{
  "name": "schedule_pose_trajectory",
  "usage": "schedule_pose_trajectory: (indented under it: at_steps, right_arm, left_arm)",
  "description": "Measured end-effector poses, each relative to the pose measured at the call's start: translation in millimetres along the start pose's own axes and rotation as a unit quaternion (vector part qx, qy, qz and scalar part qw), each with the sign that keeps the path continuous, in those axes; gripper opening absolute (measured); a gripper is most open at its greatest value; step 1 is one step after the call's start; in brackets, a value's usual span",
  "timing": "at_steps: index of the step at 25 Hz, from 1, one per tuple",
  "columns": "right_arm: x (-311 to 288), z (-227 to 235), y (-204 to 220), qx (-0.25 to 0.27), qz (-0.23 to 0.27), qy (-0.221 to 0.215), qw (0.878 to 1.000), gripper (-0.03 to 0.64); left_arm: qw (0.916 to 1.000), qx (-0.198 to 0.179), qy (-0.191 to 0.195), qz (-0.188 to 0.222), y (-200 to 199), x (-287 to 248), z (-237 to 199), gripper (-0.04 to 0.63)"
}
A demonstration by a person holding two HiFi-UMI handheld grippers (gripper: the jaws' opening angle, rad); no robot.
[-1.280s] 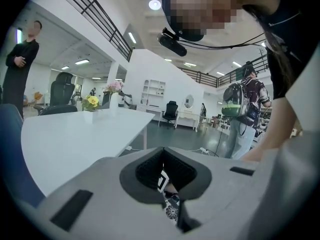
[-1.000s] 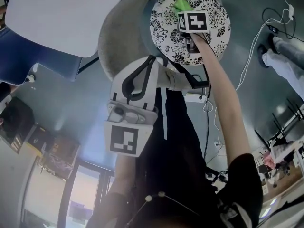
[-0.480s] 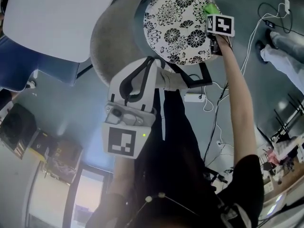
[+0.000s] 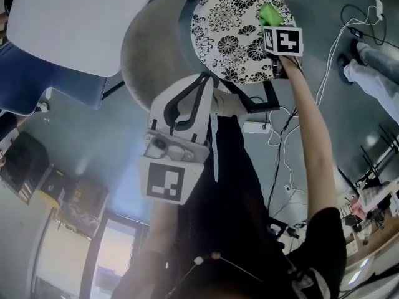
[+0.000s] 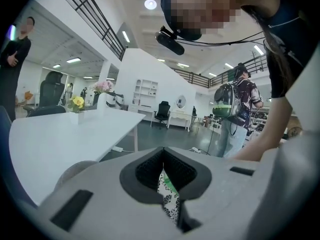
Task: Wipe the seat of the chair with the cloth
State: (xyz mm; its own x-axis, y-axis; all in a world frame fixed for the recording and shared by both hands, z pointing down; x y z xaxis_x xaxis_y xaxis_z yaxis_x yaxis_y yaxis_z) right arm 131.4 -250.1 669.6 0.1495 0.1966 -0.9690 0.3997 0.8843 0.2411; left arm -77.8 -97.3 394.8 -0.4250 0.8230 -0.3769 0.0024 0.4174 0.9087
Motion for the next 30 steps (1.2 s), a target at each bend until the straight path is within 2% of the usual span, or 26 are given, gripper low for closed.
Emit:
schedule_pose_trajectory:
  at_steps: [7, 13, 17, 19, 22, 30]
  right_arm:
    - [-14.9, -108.7, 20.6, 0.009, -0.021, -0.1, 0.995, 0.046]
    - [-13.3, -184.2, 39.6, 0.04, -0.045, -0.15, 0.987, 0.046]
    - [-13.4, -228.1, 51.6, 0.03, -0.06, -0.202, 0.977, 0.046]
    - [-17.1, -233.5, 59.5, 0.027, -0.073, -0.201, 0.977, 0.046]
    - [-25.2, -218.3, 71.6, 0.031, -0.095, -0.167, 0.981, 0.046]
    - [-35.7, -134.0, 75.7, 0.013, -0.086, -0.101, 0.991, 0.046]
  left_arm:
    - [0.9999, -0.003, -0.011, 0.002, -3.0, 5.2, -8.1, 0.006]
    - [0.9997, 0.011, -0.021, 0.006, -4.3, 14.7, -15.9, 0.006]
    - [0.9997, 0.013, -0.02, 0.009, -4.2, 15.2, -15.1, 0.006]
    - [0.9997, 0.013, -0.017, 0.007, -2.8, 14.8, -13.3, 0.006]
    - [0.9998, 0.013, -0.016, 0.005, -1.0, 15.8, -12.7, 0.006]
    - [0.9997, 0.015, -0.017, 0.007, -0.5, 14.0, -13.8, 0.006]
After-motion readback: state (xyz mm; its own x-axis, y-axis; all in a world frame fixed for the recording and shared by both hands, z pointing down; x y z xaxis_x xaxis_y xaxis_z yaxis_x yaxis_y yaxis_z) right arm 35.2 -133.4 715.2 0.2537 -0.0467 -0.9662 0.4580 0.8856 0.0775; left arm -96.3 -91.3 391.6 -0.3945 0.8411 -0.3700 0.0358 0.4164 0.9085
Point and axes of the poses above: the fingertips, and each gripper's own axes: x backward along the fingers, z to its right, y out of its underside, the point moved 5 cm from there along x, backward along the fingers, and after that the axes turned 3 degrees about -z, right-handed, at the moved point
